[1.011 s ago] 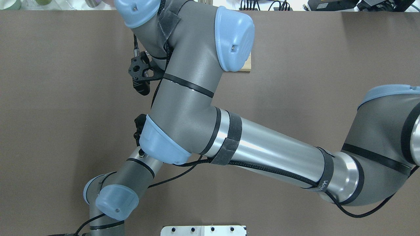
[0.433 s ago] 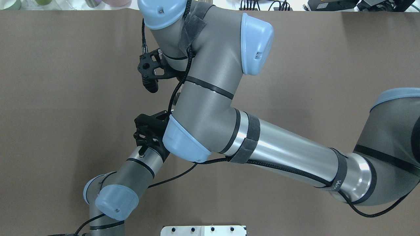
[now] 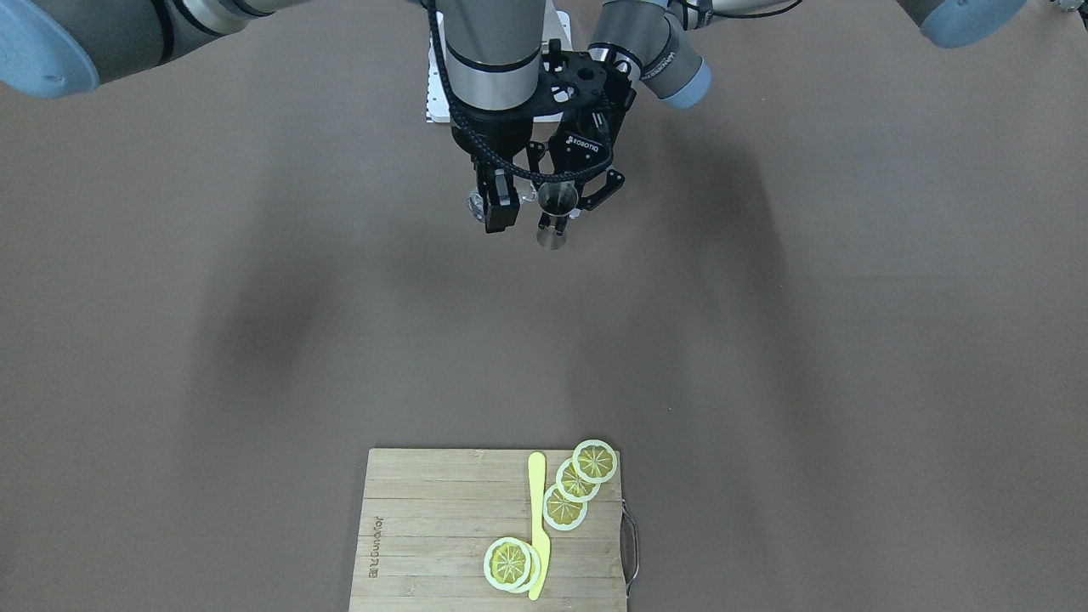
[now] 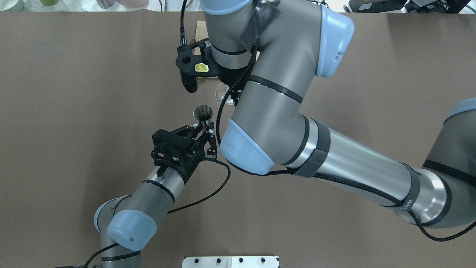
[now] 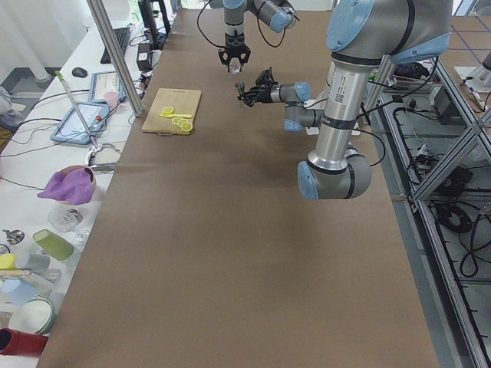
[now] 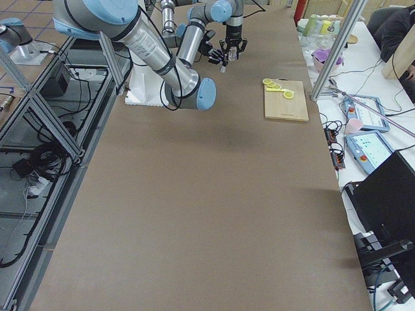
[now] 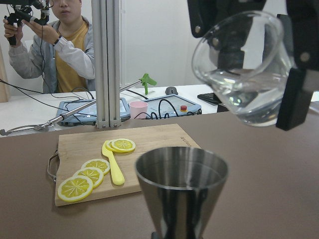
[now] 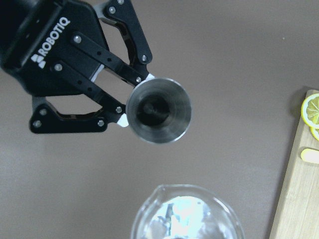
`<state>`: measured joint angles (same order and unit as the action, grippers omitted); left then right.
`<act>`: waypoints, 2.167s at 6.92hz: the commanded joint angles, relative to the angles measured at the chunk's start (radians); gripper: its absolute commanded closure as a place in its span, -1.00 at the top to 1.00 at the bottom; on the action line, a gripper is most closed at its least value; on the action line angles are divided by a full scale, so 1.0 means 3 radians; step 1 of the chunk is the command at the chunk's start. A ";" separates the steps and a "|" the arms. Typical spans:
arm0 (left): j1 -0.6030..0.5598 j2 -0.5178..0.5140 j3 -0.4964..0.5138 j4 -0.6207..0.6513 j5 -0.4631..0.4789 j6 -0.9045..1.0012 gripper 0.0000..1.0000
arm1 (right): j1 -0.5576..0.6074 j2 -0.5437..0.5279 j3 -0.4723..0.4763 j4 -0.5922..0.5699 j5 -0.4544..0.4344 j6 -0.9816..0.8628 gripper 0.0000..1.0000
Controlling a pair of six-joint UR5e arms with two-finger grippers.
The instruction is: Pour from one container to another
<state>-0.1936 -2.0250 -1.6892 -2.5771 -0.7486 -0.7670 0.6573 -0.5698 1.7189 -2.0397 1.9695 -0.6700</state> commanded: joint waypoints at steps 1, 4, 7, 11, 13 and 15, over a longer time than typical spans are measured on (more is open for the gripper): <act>-0.0004 0.0005 -0.0004 0.0000 0.0000 0.0000 -1.00 | 0.0130 -0.0537 0.0557 0.0349 0.0143 0.0091 -1.00; 0.0001 0.0199 -0.0117 0.0000 -0.0005 0.0005 -1.00 | 0.0329 -0.1366 0.1024 0.1130 0.0404 0.0096 -1.00; -0.0004 0.0459 -0.0198 -0.0036 0.0020 -0.0036 -1.00 | 0.0360 -0.2250 0.1148 0.2331 0.0511 0.0473 -1.00; -0.0004 0.1062 -0.0367 -0.0479 0.0363 -0.0056 -1.00 | 0.0554 -0.3069 0.0894 0.3674 0.0766 0.0877 -1.00; -0.0004 0.1384 -0.0352 -0.0817 0.0368 -0.0056 -1.00 | 0.0759 -0.3249 0.0408 0.4505 0.1038 0.1021 -1.00; -0.0014 0.1549 -0.0326 -0.0885 0.0373 -0.0066 -1.00 | 0.0744 -0.3342 -0.0056 0.5245 0.1054 0.1407 -1.00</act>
<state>-0.1964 -1.5897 -1.7902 -2.8292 -0.6378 -0.7847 0.8808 -1.5585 1.7918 -0.6096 2.2794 -0.3219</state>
